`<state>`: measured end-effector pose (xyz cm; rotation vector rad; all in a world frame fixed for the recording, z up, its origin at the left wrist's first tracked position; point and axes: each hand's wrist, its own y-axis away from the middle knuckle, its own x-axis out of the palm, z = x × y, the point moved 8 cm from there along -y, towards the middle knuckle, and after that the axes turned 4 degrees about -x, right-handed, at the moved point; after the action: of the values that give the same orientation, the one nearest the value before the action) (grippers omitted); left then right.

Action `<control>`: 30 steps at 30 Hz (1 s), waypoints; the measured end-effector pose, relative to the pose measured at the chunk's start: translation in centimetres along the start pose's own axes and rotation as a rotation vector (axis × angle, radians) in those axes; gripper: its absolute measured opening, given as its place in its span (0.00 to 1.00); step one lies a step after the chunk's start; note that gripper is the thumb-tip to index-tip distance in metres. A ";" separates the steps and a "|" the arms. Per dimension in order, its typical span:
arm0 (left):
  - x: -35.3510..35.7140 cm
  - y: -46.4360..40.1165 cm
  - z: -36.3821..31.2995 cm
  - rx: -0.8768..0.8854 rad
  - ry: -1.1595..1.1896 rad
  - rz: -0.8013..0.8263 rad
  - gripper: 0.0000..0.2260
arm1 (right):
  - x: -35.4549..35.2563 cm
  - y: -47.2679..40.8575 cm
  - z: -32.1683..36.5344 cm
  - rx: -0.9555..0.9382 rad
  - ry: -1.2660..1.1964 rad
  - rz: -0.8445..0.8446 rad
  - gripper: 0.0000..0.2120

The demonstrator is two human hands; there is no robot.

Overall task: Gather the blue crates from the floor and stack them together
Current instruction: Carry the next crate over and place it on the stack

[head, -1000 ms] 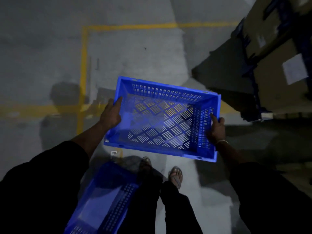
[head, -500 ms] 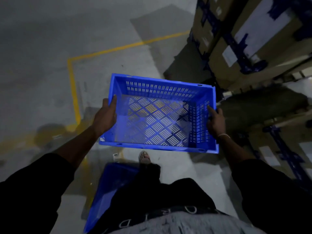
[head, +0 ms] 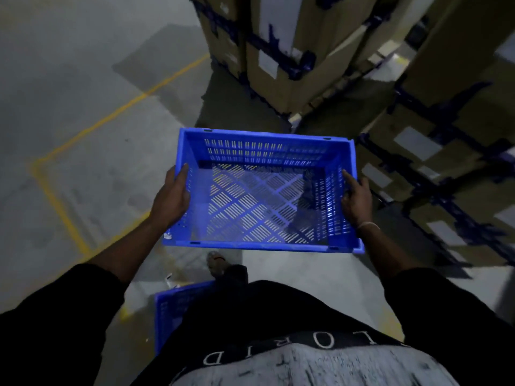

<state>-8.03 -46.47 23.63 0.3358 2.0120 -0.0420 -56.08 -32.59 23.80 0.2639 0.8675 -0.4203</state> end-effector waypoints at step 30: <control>17.4 -16.7 -38.7 0.839 -0.099 0.518 0.35 | -13.8 22.9 -17.3 0.799 -0.005 -0.594 0.26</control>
<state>-53.28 -51.93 23.78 1.3415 1.6643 -0.5704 -65.22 -2.12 25.06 0.7410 0.7274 -1.3245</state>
